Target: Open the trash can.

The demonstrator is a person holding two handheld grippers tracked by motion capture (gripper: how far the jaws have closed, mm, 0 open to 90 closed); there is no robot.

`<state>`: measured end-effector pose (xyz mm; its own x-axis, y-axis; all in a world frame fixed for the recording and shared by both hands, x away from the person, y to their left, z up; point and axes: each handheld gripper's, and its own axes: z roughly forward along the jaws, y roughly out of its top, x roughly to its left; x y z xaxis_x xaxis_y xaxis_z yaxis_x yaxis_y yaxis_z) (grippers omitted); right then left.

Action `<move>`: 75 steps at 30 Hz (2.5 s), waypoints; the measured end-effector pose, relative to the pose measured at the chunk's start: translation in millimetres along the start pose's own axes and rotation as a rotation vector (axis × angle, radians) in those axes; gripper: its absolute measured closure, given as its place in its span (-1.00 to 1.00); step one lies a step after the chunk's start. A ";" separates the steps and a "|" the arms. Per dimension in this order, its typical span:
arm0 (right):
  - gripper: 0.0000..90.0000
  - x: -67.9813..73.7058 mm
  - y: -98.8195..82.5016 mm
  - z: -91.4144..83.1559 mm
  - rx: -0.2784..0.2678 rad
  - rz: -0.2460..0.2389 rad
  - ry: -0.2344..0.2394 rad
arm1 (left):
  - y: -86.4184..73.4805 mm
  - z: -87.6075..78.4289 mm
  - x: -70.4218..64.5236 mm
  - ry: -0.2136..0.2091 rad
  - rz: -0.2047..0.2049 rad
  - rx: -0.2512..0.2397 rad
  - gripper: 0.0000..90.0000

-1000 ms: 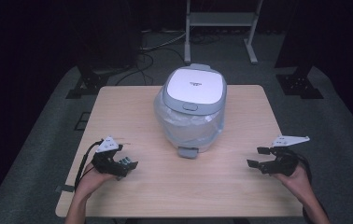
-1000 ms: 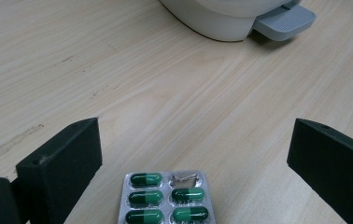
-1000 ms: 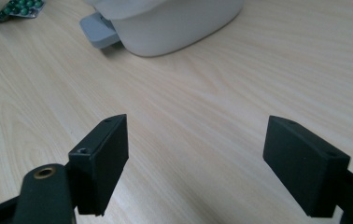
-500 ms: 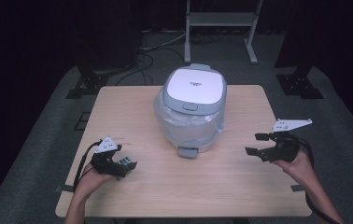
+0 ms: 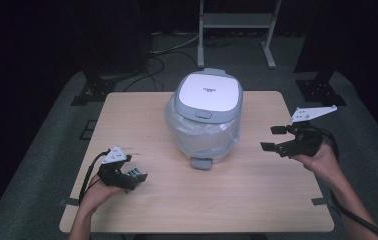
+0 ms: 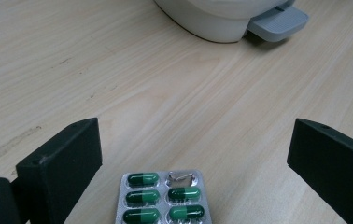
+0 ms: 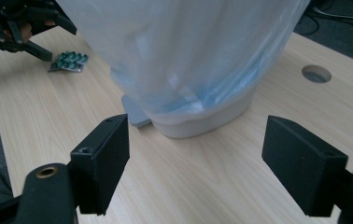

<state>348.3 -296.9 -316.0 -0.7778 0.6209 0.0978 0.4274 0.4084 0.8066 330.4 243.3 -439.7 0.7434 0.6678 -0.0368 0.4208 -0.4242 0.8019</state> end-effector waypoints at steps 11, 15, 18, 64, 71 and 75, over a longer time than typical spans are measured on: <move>-0.50 3.8 40.5 -10.6 -0.008 -0.048 -0.002 | 0.7 1.2 -2.3 0.005 0.016 0.014 -0.95; -0.50 3.9 53.8 -12.7 -0.017 -0.050 0.007 | 0.1 1.5 -3.1 0.007 0.021 0.021 -0.95; -0.50 5.2 64.6 -12.8 -0.009 -0.060 0.007 | -0.2 0.4 -1.9 0.009 0.018 0.018 -0.95; 0.70 60.7 158.3 44.1 0.085 -0.270 0.119 | -2.1 -5.0 1.4 0.009 0.008 0.010 -0.95; 0.86 68.8 164.5 62.9 0.102 -0.291 0.150 | -3.9 -5.9 3.0 0.016 0.004 0.014 -0.95; 0.91 72.4 168.4 73.2 0.112 -0.306 0.165 | -3.7 -6.9 3.5 0.019 0.007 0.012 -0.95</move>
<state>397.7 -134.2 -215.7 -0.9374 0.3463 -0.0382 0.2041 0.6348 0.7452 327.8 251.4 -438.7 0.7364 0.6762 -0.0201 0.4222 -0.4361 0.7947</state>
